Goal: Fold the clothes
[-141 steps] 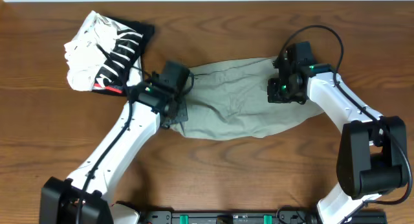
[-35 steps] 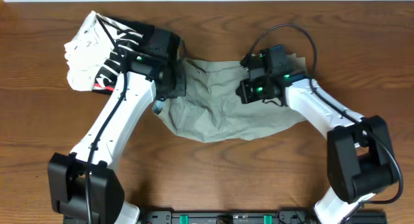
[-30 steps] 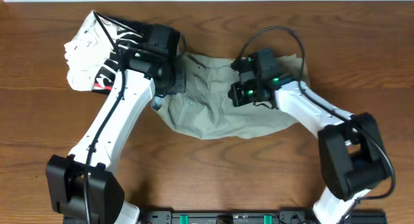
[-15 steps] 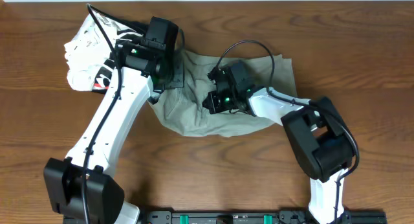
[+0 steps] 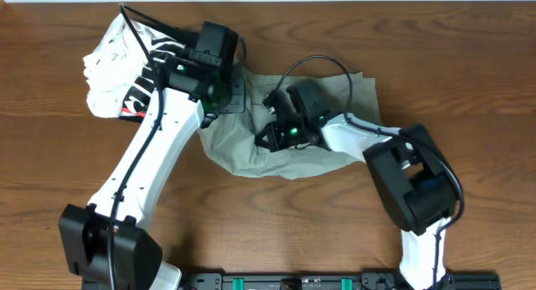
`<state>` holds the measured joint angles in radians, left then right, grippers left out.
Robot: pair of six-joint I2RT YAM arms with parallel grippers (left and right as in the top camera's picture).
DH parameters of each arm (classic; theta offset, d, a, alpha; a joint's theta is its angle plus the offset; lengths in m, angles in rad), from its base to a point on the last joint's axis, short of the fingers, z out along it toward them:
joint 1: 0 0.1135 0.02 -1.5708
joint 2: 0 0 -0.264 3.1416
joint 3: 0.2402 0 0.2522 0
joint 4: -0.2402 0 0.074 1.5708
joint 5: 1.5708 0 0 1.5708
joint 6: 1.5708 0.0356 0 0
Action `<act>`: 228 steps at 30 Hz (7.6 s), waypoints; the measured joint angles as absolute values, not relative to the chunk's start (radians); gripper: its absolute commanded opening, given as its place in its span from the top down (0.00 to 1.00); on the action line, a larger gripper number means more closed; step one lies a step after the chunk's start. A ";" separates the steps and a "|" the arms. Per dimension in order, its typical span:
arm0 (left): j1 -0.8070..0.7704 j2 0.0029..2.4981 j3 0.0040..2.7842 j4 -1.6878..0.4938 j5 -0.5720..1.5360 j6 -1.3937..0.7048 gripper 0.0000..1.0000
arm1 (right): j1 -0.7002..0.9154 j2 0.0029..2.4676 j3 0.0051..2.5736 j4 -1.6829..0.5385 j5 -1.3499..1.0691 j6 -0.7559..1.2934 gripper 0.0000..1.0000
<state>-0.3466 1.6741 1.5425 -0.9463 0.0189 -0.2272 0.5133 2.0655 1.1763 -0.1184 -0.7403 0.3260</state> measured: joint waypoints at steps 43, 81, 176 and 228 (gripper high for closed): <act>-0.593 1.750 1.606 -0.913 -0.087 -0.297 0.94 | 0.090 1.929 1.170 -0.597 -0.120 0.113 0.99; -0.714 1.950 1.606 -0.677 -0.090 -0.420 0.93 | 0.216 1.933 1.165 -0.557 -0.160 0.126 0.99; -0.484 1.788 1.562 -0.871 -0.001 -0.336 0.69 | 0.056 1.883 1.133 -0.535 -0.830 0.224 0.29; -0.522 1.789 1.473 -0.840 0.415 -0.266 0.94 | 0.128 1.790 1.216 -0.398 -0.509 0.155 0.99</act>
